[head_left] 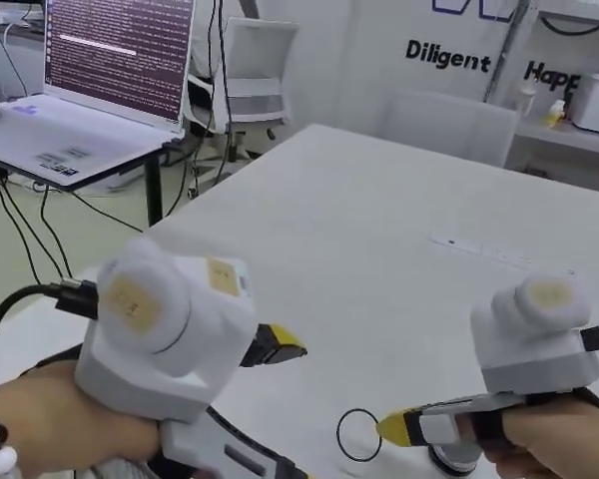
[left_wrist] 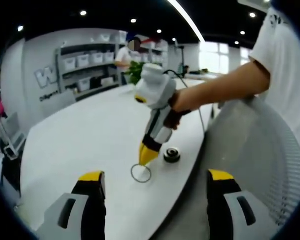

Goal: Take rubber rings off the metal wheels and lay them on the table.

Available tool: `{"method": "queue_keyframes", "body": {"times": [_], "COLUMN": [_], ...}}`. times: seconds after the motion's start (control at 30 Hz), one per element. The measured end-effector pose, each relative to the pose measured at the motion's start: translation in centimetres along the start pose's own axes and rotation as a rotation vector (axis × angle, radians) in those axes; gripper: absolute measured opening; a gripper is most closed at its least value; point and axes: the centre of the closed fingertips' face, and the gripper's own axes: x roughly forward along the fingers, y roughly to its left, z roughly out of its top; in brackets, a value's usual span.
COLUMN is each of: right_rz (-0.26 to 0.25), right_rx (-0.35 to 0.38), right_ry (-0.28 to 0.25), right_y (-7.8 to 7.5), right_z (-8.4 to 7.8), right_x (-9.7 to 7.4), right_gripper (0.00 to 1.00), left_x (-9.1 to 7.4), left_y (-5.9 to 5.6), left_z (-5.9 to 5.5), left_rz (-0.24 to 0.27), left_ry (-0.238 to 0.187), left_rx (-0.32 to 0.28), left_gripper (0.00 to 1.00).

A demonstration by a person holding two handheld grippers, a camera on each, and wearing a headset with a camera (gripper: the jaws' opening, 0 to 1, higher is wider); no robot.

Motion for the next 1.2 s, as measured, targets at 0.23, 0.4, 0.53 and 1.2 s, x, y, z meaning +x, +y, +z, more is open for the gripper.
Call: {"method": "queue_keyframes", "body": {"times": [0.23,0.4,0.53,1.2], "right_rz": [-0.011,-0.015,-0.014,-0.037], "right_rx": [0.004,0.004,0.011,0.021], "right_ry": [0.011,0.019,0.025,-0.031], "right_y": [-0.4,-0.6,-0.7,-1.2], "right_z": [-0.5,-0.8,-1.1,-0.1], "right_x": [0.4,0.7,1.0,-1.0], "right_gripper": [0.0,0.0,0.0,0.03], "left_x": [0.0,0.0,0.1,0.1], "left_y": [0.0,0.1,0.1,-0.1], "left_z": [0.1,0.0,-0.1,-0.1], "left_rz": [-0.004,-0.005,-0.005,-0.011], "left_ry": [-0.004,-0.001,0.002,-0.001], "left_rx": [-0.004,-0.005,-0.008,-0.01], "left_gripper": [0.84,0.84,0.84,0.85]}}
